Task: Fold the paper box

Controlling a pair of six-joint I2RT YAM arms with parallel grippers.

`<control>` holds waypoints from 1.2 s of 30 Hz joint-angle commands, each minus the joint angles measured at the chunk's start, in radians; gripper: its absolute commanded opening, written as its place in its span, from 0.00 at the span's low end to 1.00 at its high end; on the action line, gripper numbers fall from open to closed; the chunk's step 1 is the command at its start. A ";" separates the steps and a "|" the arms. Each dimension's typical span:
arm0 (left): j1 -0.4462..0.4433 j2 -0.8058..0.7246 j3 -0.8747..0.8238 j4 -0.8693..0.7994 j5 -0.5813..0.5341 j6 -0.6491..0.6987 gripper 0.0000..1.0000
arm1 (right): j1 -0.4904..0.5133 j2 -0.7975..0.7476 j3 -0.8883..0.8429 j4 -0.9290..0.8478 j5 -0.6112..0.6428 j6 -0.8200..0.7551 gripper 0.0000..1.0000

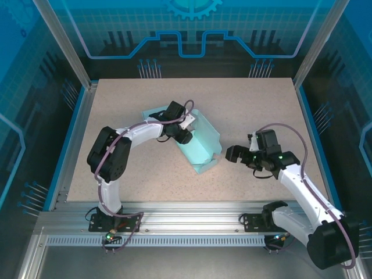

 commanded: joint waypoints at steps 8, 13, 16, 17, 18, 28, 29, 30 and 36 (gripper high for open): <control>0.002 0.016 0.007 0.011 -0.104 -0.051 0.36 | 0.162 -0.015 -0.063 0.025 0.097 0.155 1.00; -0.020 0.004 -0.036 0.039 -0.117 -0.109 0.35 | 0.162 0.009 -0.076 0.074 0.093 0.173 1.00; -0.036 0.007 -0.049 0.047 -0.141 -0.136 0.35 | 0.162 0.041 -0.072 0.096 0.080 0.174 1.00; -0.039 0.009 -0.052 0.047 -0.160 -0.148 0.35 | 0.163 0.051 -0.071 0.103 0.076 0.175 1.00; -0.042 0.011 -0.055 0.048 -0.179 -0.165 0.35 | 0.165 0.060 -0.071 0.112 0.074 0.177 1.00; -0.063 -0.063 -0.124 0.098 -0.312 -0.455 0.26 | 0.174 0.082 -0.072 0.115 0.145 0.218 0.94; -0.069 -0.069 -0.131 0.101 -0.325 -0.482 0.26 | 0.174 0.088 -0.072 0.120 0.147 0.222 0.92; -0.074 -0.072 -0.136 0.095 -0.340 -0.508 0.25 | 0.174 0.094 -0.071 0.132 0.141 0.222 0.92; -0.107 -0.073 -0.150 0.079 -0.349 -0.553 0.28 | 0.165 0.179 -0.078 0.323 0.036 0.213 0.94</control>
